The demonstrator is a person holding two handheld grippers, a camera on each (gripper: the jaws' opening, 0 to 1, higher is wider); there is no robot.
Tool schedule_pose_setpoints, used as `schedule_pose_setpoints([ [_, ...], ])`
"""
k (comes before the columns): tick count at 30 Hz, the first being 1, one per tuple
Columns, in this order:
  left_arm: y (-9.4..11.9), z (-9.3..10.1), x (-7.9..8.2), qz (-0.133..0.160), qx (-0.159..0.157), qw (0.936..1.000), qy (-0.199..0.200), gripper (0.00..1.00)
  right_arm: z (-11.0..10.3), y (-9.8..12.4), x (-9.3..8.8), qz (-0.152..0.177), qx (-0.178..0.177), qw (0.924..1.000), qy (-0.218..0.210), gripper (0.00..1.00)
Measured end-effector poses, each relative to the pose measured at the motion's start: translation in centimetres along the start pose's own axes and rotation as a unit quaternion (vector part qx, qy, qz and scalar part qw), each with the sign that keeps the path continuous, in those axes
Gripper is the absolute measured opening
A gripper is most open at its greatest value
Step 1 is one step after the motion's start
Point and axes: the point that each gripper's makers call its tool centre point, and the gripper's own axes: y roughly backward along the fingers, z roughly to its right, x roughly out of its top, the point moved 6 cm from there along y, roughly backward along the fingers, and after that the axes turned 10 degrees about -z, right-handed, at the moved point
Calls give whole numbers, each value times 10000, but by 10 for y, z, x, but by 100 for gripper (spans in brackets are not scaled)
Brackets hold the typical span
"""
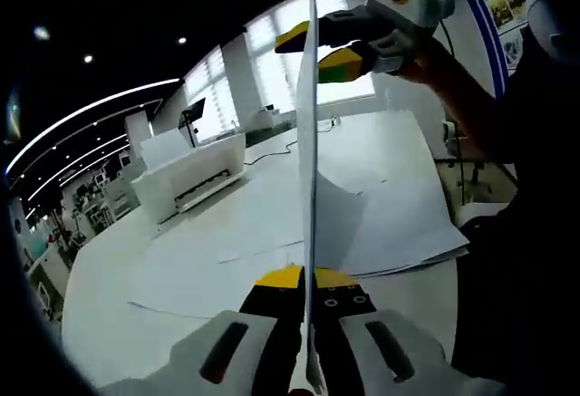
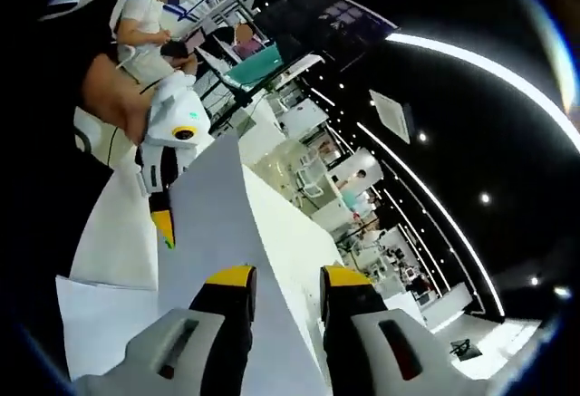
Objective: Organize the stack of printing papers by aligning and flattening the scattered papers on the table
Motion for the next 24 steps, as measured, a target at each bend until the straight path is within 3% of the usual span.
schedule_pose_setpoints([
  [10,5,1,2,170,-10,9998,-39,6,15,11,-20,195,-81,9974,-683,33],
  [24,13,5,2,417,-156,9990,-82,6,18,20,-23,560,-97,9918,-1144,41],
])
